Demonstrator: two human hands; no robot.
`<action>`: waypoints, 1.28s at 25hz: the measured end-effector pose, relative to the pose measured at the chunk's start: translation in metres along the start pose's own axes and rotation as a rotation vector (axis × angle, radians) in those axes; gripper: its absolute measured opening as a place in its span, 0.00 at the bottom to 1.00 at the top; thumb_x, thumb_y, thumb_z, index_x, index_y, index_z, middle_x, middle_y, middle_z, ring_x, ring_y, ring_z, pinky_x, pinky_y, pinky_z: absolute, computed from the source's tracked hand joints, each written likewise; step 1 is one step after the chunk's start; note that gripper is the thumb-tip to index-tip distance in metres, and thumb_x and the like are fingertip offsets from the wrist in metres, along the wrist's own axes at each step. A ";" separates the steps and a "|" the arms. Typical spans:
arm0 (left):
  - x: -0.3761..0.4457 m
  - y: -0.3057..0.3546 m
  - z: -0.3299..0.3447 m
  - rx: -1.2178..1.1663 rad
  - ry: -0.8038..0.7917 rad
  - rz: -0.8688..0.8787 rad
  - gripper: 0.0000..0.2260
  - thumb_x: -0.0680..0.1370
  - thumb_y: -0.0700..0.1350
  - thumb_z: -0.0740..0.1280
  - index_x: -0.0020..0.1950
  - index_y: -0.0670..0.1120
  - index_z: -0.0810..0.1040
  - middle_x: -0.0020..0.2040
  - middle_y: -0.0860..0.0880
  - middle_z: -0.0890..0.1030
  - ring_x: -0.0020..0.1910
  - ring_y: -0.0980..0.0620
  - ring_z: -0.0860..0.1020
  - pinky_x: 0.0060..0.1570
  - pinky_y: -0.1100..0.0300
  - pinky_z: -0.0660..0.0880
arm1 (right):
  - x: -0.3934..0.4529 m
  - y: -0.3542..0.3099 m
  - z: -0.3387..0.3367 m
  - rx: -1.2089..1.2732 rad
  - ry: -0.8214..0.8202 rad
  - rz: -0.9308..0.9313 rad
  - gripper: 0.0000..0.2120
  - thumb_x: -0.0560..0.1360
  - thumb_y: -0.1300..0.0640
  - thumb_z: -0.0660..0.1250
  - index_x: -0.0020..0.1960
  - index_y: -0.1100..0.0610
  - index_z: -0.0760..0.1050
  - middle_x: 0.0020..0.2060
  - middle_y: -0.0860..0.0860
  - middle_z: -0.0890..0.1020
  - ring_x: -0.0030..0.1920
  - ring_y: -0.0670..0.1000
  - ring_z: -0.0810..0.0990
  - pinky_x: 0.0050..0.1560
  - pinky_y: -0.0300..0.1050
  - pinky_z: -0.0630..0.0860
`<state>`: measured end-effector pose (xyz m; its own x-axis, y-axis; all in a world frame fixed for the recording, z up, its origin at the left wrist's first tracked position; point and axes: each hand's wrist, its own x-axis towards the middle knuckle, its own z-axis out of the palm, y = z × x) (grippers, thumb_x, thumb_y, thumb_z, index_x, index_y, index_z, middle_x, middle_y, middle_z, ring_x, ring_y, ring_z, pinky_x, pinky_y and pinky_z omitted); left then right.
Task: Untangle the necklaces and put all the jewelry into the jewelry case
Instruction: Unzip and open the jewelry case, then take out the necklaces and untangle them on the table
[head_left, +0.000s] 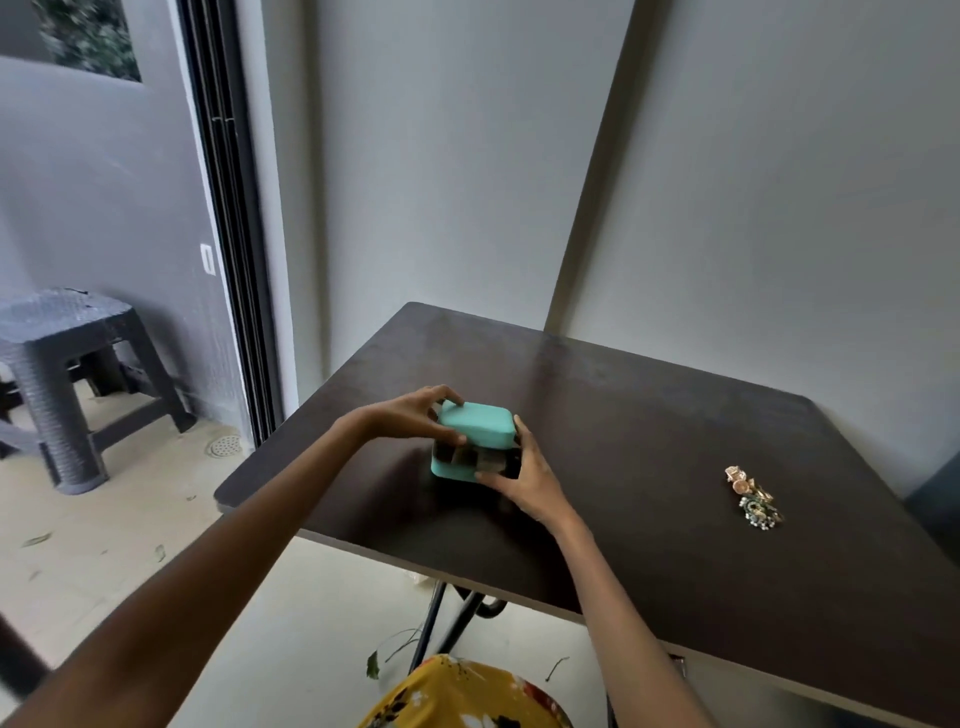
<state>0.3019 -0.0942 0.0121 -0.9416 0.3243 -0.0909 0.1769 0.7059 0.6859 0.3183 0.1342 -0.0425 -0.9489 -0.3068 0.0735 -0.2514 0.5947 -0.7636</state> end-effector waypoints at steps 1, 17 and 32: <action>0.002 0.003 -0.007 -0.043 -0.019 -0.004 0.26 0.72 0.55 0.71 0.66 0.48 0.68 0.60 0.48 0.72 0.57 0.51 0.73 0.54 0.63 0.71 | 0.000 0.001 -0.001 0.021 0.004 -0.014 0.48 0.67 0.45 0.75 0.76 0.47 0.49 0.72 0.49 0.65 0.71 0.50 0.65 0.70 0.53 0.65; 0.086 0.012 0.021 -0.490 0.590 -0.289 0.19 0.81 0.58 0.51 0.52 0.42 0.68 0.58 0.37 0.76 0.58 0.39 0.74 0.57 0.49 0.69 | 0.000 0.010 -0.002 -0.013 0.029 -0.143 0.21 0.68 0.46 0.74 0.59 0.49 0.74 0.60 0.41 0.69 0.61 0.39 0.69 0.58 0.32 0.64; 0.048 -0.014 0.042 -0.303 0.436 -0.154 0.22 0.80 0.46 0.61 0.72 0.41 0.60 0.60 0.41 0.73 0.56 0.46 0.76 0.58 0.49 0.73 | -0.002 0.008 0.001 0.056 0.046 -0.125 0.15 0.72 0.44 0.70 0.57 0.43 0.73 0.56 0.42 0.73 0.56 0.43 0.75 0.57 0.41 0.73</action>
<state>0.2659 -0.0619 -0.0324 -0.9929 -0.1046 0.0564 -0.0023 0.4909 0.8712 0.3181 0.1388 -0.0494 -0.9189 -0.3408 0.1986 -0.3585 0.5114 -0.7810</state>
